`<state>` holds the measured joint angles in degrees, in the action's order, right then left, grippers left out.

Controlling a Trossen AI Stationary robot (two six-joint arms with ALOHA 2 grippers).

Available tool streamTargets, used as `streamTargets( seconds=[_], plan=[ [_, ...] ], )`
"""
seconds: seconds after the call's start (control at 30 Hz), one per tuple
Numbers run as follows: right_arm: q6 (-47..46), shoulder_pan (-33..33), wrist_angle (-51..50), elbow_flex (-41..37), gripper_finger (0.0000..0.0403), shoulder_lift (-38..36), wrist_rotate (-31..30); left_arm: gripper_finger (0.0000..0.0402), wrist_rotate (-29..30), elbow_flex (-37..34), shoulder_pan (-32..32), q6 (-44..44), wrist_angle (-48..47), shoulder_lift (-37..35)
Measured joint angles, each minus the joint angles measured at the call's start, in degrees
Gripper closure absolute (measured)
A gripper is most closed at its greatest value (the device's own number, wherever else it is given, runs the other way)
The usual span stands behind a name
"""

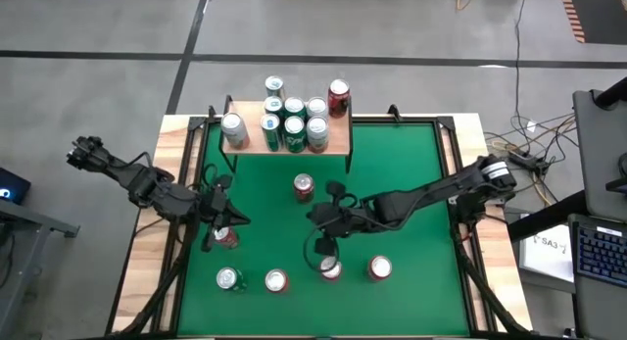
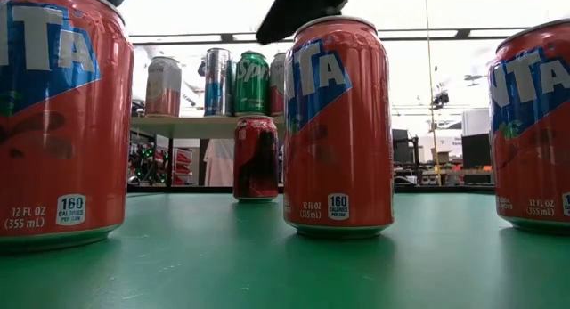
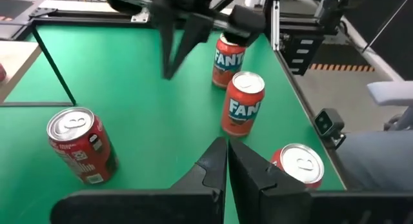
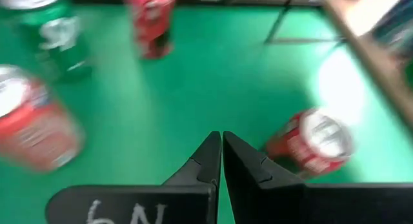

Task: Place canned beverage on shelf
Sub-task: Put the orange can on the shelf

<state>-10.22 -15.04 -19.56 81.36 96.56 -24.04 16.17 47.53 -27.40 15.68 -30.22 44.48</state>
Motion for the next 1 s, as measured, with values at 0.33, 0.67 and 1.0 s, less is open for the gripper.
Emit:
streamTargets(
  seconds=[0.33, 0.67, 1.0],
  plan=[
    [7.5, 0.1, 15.6, -3.2, 0.0394, 3.1, -3.0, 0.0402, 7.9, 1.6, 0.0, 3.0, -8.6, -0.9],
    [7.9, 0.2, 15.4, -3.3, 0.0394, 3.0, -3.0, 0.0402, 8.5, 1.6, 0.0, 5.2, -8.6, -0.2],
    [8.8, 0.2, 15.6, -3.2, 0.0394, 2.9, -3.0, 0.0396, 5.8, 1.6, 0.0, 11.7, -8.4, 0.5]
  ],
)
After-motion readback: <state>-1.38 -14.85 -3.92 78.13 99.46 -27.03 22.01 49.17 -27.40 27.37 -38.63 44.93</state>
